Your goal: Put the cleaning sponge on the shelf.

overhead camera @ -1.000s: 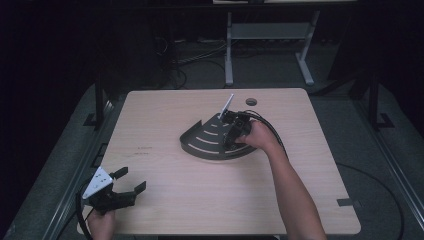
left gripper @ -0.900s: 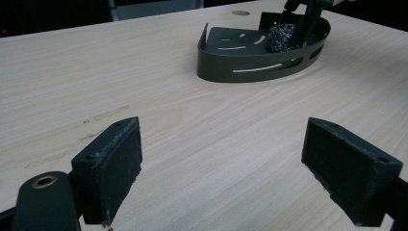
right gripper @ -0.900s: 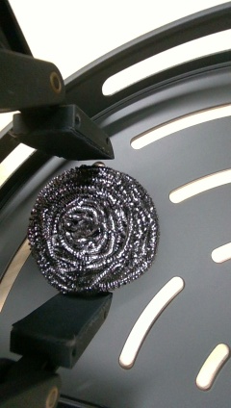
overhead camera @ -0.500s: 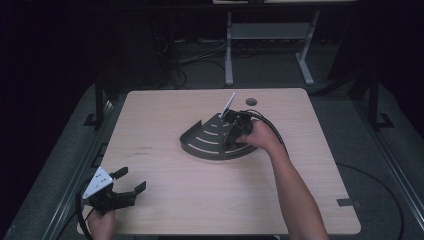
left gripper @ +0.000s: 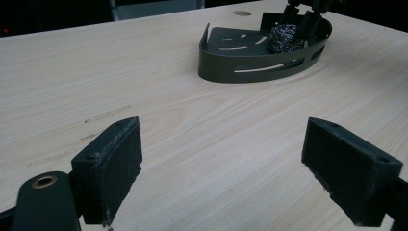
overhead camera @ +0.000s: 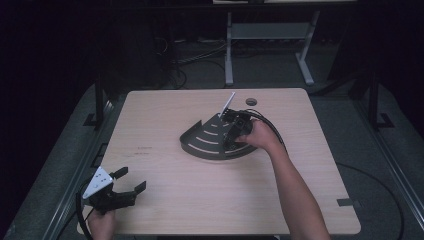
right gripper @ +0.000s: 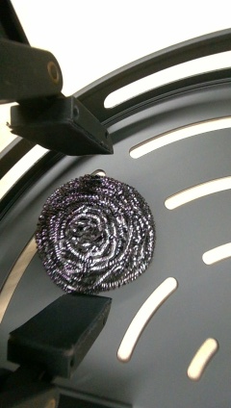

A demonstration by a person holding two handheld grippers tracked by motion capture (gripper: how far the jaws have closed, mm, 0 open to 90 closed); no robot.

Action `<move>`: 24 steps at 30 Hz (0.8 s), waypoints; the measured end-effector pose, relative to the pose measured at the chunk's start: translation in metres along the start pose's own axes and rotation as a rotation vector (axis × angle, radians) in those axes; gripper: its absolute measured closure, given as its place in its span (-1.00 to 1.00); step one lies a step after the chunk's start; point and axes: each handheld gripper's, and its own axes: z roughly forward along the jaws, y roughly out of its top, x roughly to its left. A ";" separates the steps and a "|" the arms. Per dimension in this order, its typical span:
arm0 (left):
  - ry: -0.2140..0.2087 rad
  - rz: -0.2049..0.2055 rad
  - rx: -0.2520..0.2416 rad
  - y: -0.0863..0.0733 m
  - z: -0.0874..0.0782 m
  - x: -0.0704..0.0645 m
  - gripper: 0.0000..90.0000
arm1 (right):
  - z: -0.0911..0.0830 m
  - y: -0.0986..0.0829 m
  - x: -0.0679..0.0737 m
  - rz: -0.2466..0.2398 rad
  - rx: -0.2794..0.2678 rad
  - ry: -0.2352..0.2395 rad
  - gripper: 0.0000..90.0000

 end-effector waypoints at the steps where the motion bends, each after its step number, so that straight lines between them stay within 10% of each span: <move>1: 0.001 0.002 0.001 0.000 0.000 0.000 -0.70 | -0.002 0.000 0.000 0.006 -0.005 -0.002 -0.50; 24: -0.004 0.007 0.005 0.000 0.001 -0.002 -0.70 | -0.031 -0.015 0.010 -0.016 -0.043 -0.025 -0.57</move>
